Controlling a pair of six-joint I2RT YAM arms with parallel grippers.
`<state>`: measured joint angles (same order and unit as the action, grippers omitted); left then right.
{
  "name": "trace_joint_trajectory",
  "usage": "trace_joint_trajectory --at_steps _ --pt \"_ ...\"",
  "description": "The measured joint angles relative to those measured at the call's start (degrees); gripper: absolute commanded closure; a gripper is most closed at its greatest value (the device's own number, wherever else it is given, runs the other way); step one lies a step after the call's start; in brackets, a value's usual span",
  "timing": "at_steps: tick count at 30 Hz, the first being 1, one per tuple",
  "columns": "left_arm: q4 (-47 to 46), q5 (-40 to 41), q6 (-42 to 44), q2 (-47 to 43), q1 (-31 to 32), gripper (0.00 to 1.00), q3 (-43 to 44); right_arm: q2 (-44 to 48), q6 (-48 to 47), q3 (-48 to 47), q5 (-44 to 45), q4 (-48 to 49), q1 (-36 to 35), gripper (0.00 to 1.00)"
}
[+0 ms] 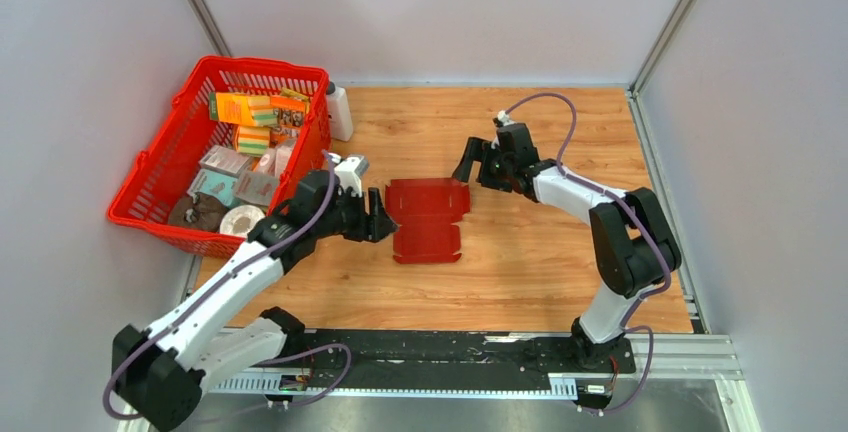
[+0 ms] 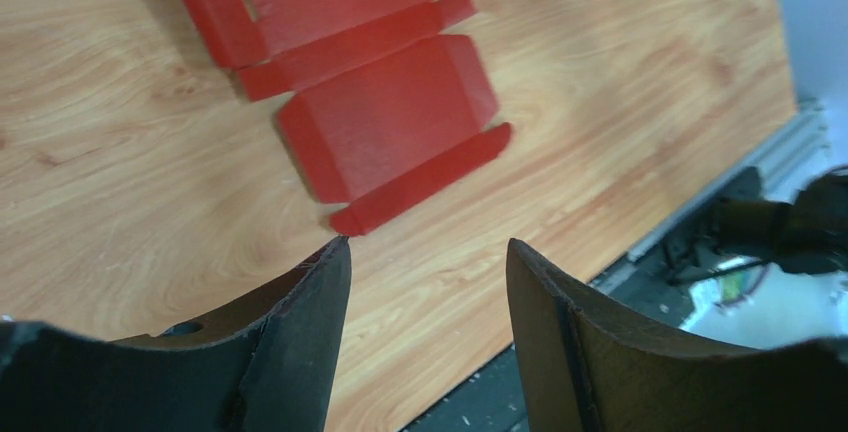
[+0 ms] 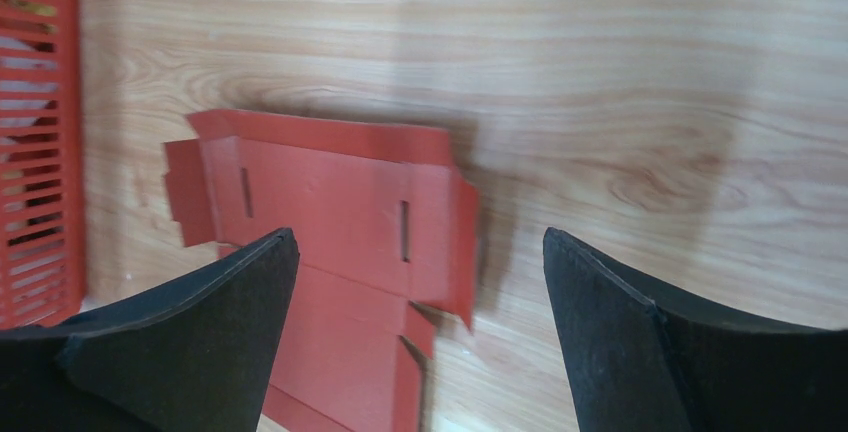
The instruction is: Fold the paper box
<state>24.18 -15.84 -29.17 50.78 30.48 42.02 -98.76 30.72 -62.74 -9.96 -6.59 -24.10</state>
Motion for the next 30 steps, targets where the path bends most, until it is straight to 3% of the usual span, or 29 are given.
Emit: trace_joint_trajectory --at_steps 7,15,21,28,30 --pt "-2.62 9.11 1.25 15.30 0.81 0.34 4.50 0.26 0.96 3.87 -3.06 2.62 3.93 0.07" --pt "-2.03 18.97 4.04 36.30 0.90 0.37 19.15 -2.99 -0.31 1.70 -8.68 4.35 3.98 0.09" --pt "-2.16 21.38 4.26 44.39 0.90 0.44 19.26 -4.46 -1.27 0.70 -12.17 4.39 3.98 0.09" --pt "-4.35 22.62 4.39 47.06 0.81 0.46 19.26 -4.94 -2.12 -0.02 -13.44 4.50 3.98 0.09" --pt "-5.29 22.56 4.39 47.43 0.52 0.51 19.23 -4.94 -2.29 -0.02 -13.77 4.52 3.98 0.10"
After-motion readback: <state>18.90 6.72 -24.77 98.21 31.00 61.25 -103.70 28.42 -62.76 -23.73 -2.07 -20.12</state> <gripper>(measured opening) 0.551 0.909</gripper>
